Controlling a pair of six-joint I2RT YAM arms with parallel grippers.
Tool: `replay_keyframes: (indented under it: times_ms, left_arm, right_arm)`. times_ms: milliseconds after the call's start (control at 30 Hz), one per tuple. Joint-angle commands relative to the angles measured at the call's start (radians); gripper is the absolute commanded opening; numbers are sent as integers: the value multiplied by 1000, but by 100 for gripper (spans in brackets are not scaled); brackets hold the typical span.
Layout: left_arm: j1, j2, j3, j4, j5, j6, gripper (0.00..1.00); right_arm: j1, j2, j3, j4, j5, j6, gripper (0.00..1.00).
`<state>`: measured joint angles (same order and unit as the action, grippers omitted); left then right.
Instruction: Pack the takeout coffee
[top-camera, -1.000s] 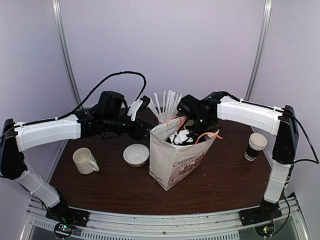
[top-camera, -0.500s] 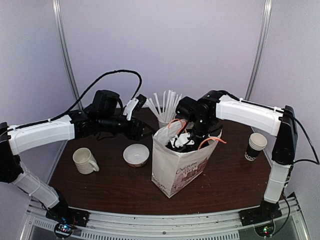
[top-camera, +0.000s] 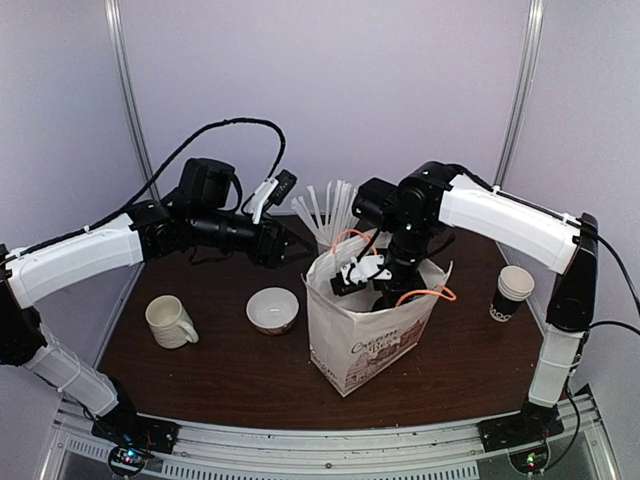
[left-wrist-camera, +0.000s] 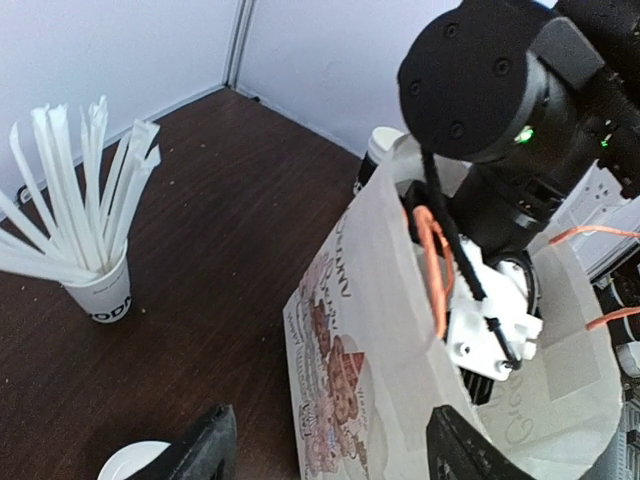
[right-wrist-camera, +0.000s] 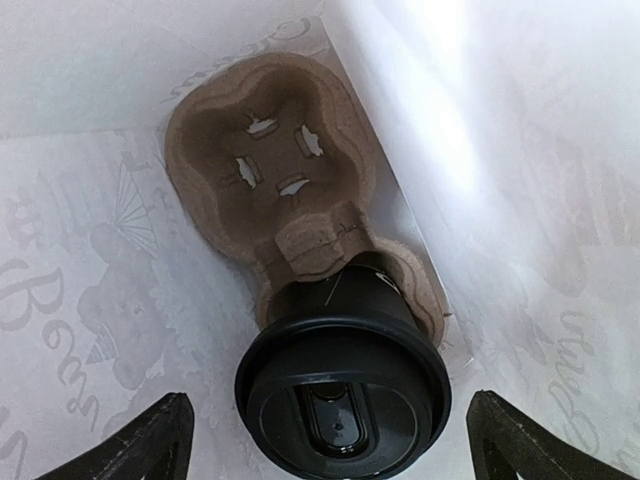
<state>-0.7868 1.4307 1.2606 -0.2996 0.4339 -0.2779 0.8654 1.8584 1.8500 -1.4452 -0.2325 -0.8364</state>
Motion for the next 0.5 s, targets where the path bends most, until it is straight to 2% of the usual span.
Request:
replay_keyframes:
  times_ms: [0, 100, 267, 467]
  left_arm:
    - [-21, 10, 117, -43, 124, 5, 68]
    - [-66, 72, 213, -105, 106, 25, 68]
    - [-129, 165, 319, -191, -61, 47, 68]
    - [-139, 232, 361, -235, -92, 37, 60]
  right_arm:
    - [-3, -63, 69, -64, -53, 18, 99]
    - [-3, -68, 71, -68, -73, 31, 99]
    - [-3, -85, 40, -48, -73, 42, 99]
    - [-5, -88, 17, -20, -44, 75, 99]
